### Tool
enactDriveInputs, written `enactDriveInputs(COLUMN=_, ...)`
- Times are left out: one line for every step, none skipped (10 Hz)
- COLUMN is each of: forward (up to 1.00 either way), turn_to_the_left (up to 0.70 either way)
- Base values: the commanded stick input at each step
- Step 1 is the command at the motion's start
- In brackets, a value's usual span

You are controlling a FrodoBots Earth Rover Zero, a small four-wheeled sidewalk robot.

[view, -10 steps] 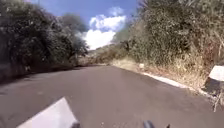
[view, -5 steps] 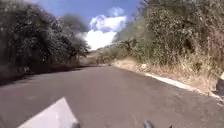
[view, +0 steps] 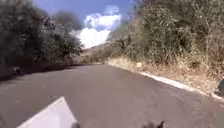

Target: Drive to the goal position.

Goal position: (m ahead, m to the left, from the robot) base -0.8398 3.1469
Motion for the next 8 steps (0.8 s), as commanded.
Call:
enactDriveInputs(forward=0.5, turn_to_the_left=-0.27)
enactDriveInputs(forward=0.5, turn_to_the_left=0.0)
enactDriveInputs(forward=0.5, turn_to_the_left=0.0)
enactDriveInputs(forward=0.5, turn_to_the_left=0.0)
enactDriveInputs(forward=0.5, turn_to_the_left=0.0)
enactDriveInputs(forward=0.5, turn_to_the_left=0.0)
enactDriveInputs(forward=0.5, turn_to_the_left=0.0)
enactDriveInputs(forward=0.5, turn_to_the_left=0.0)
